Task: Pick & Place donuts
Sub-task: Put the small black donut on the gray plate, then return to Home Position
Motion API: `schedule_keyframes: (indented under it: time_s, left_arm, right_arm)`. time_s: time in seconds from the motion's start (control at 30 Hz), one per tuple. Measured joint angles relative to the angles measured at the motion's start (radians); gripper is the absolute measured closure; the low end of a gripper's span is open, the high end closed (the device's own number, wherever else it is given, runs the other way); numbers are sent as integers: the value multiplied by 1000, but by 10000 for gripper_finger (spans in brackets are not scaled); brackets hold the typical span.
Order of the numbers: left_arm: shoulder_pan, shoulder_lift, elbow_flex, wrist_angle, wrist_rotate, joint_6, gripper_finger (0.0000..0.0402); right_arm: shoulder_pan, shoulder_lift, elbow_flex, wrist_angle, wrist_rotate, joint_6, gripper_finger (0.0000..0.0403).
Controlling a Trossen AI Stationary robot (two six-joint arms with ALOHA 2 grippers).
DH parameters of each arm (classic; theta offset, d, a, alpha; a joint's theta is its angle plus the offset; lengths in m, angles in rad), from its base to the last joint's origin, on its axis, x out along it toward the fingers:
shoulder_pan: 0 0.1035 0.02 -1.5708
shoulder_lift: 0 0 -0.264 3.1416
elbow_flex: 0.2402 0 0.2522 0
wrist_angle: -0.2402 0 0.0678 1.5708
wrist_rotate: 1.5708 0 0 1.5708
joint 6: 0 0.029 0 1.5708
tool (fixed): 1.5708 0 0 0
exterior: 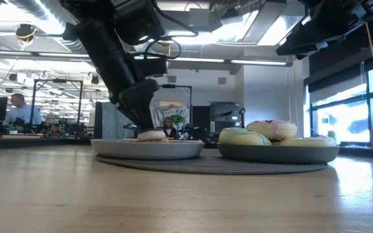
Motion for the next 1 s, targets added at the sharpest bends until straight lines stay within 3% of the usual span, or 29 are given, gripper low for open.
schedule_keyframes:
  time_s: [0.4, 0.7, 0.8, 0.87, 0.93, 1.0]
  left_arm:
    - [0, -95, 0, -53, 0, -5, 321]
    - [0, -251, 0, -126, 10, 121, 321]
    - [-7, -295, 0, -134, 73, 94, 318]
    - [-15, -320, -2, -111, 136, 119, 318]
    - [-15, -363, -33, 5, 283, 157, 319]
    - [-5, -416, -101, 211, 468, 232, 321]
  right_arm:
    - [0, 0, 0, 0, 0, 0, 261]
    - [0, -26, 1, -31, 0, -1, 261]
    - [0, -50, 1, -50, -25, 26, 261]
    - [0, -76, -6, -47, -111, 2, 261]
    - [0, -130, -32, -54, -184, 6, 261]
    - [-1, -197, -77, -20, -191, 46, 261]
